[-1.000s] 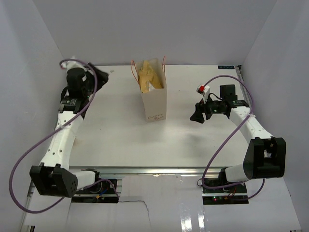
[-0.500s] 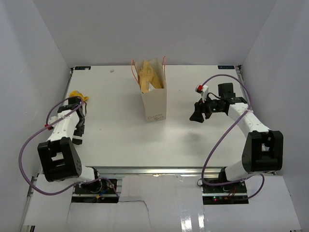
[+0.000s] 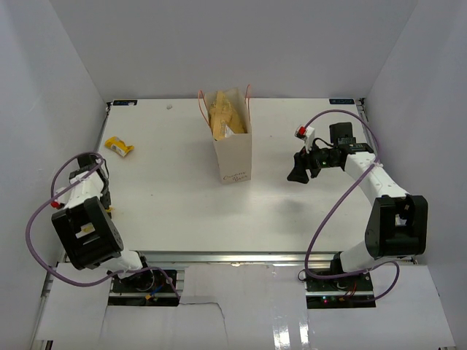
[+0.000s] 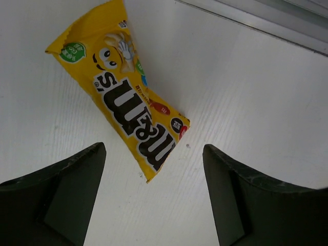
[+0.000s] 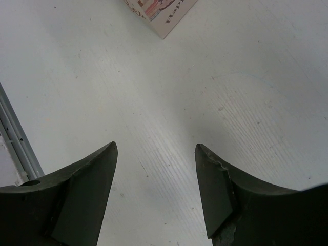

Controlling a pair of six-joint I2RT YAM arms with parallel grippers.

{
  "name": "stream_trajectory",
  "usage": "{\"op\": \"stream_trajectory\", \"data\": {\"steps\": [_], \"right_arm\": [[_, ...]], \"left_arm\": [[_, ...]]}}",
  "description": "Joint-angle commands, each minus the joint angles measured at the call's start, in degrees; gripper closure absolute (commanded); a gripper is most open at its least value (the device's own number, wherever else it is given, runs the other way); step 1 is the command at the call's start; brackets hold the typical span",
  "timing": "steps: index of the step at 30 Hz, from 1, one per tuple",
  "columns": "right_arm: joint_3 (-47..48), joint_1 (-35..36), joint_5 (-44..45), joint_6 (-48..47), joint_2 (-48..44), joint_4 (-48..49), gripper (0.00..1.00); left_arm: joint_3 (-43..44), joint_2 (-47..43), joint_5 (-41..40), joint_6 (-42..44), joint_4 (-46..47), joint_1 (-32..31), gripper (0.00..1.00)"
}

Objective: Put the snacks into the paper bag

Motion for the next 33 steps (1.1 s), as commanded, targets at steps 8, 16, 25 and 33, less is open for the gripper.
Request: {"op": "stream_trajectory", "data": {"steps": [8,16,25,33], "right_arm": [[3.0,-0.2,-0.07,-0.32,0.64,-1.54,0.32],[3.35,-0.2,-0.59,-0.23,0.11,-1.63,0.32],[7.83,-0.12,-7.59,-5.23,-2.0,-6.63,0.32],[17.23,4.27,-17.55,-20.53,-3.49,-20.52,0.31]], "left_arm": [[-2.05,2.68,4.56,4.3,7.92,4.83,0.29],[-3.82,1.54,7.02,7.37,10.47,5.88,0.73],[-6.53,-6.19,31.51,22.74,22.85,5.44,1.0],[-13.9,-17.62,68.95,36.38,47.95,-2.01,1.0]]}}
